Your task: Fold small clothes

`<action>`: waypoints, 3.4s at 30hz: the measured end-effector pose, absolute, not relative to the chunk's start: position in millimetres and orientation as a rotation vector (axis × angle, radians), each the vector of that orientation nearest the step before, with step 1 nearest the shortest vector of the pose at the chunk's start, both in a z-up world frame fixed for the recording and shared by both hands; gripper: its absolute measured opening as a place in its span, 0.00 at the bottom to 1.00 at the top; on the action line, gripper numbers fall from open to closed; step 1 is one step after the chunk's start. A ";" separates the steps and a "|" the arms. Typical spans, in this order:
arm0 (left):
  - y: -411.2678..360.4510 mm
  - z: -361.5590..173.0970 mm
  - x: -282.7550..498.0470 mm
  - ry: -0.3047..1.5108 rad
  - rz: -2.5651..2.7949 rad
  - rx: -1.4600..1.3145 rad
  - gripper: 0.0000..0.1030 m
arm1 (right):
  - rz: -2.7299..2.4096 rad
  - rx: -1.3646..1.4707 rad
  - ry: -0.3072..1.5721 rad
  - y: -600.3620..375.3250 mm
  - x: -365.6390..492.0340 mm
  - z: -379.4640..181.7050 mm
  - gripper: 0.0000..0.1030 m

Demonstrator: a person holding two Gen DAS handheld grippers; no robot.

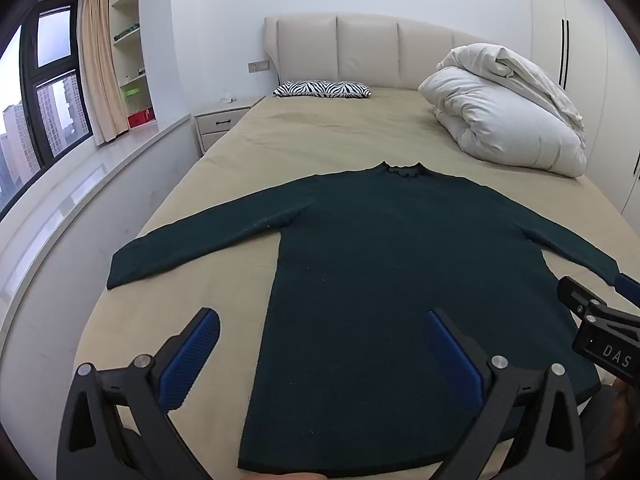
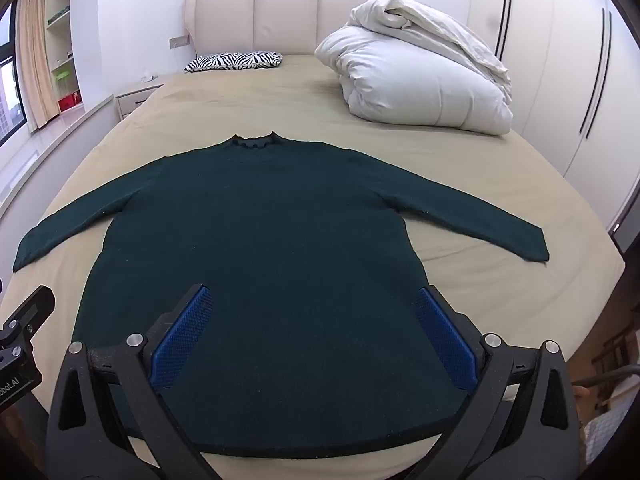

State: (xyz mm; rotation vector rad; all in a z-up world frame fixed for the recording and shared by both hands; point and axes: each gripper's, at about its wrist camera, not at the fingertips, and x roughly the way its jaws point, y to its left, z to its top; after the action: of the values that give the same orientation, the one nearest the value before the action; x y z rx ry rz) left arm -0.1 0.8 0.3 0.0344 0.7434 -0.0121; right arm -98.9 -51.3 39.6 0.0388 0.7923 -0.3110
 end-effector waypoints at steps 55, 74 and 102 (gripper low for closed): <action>1.6 -2.1 -0.7 0.748 -0.013 0.034 1.00 | -0.309 0.049 0.809 -52.2 -100.8 31.8 1.00; 1.7 -2.1 -0.6 0.749 -0.013 0.033 1.00 | -0.309 0.050 0.811 -53.0 -101.9 31.7 1.00; 13.2 -12.7 -9.7 0.767 -0.014 0.023 1.00 | -0.307 0.050 0.815 -53.2 -101.5 30.8 1.00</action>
State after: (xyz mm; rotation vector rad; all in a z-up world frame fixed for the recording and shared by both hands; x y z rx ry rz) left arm -9.7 13.2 -12.7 0.0235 0.7667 -0.0137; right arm -101.5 -53.2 30.8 0.0502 0.8146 -0.3074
